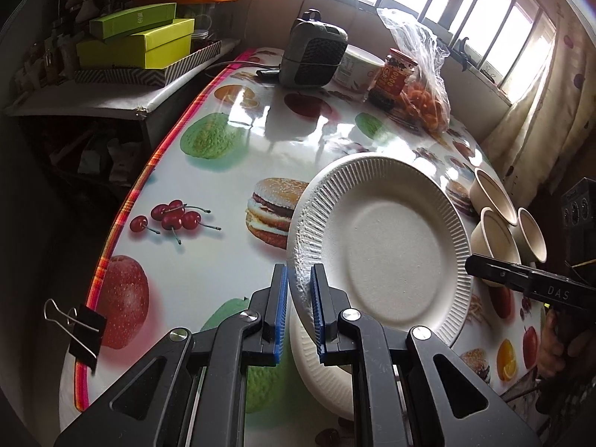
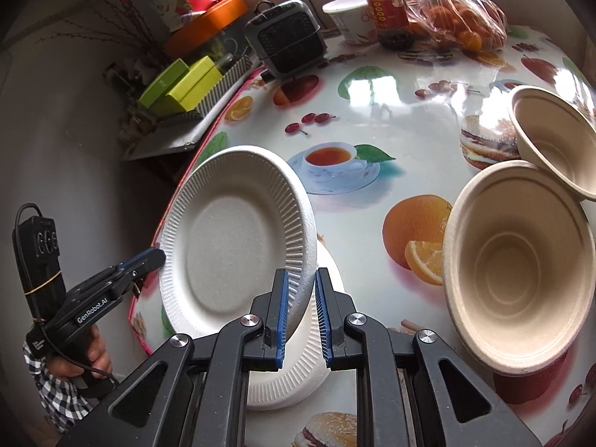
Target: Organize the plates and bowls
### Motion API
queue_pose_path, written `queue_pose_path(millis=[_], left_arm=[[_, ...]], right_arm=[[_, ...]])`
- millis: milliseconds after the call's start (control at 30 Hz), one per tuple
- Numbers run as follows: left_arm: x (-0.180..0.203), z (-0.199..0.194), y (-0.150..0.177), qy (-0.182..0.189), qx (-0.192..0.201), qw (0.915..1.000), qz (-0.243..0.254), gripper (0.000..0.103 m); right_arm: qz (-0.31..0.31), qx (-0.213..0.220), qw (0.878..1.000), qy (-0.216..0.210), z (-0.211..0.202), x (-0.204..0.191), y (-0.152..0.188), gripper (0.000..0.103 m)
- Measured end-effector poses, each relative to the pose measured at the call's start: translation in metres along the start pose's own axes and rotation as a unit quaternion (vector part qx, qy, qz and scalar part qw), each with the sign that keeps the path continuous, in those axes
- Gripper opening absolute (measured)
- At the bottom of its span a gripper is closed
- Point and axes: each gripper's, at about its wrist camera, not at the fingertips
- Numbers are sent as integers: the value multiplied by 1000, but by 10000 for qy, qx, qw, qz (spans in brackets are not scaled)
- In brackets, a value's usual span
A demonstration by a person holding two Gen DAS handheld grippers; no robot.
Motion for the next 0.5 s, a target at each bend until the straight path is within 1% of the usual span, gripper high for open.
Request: queue_pose_path(millis=[500], left_arm=[[6, 4, 28, -19, -219, 9998, 21, 13]], right_arm=[[57, -85, 9999, 7, -1, 8, 27, 15]])
Point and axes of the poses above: each gripper's, at about its wrist camera, not at the fingertips, and z roughly the way its jaws point, x to its right, y to its underside
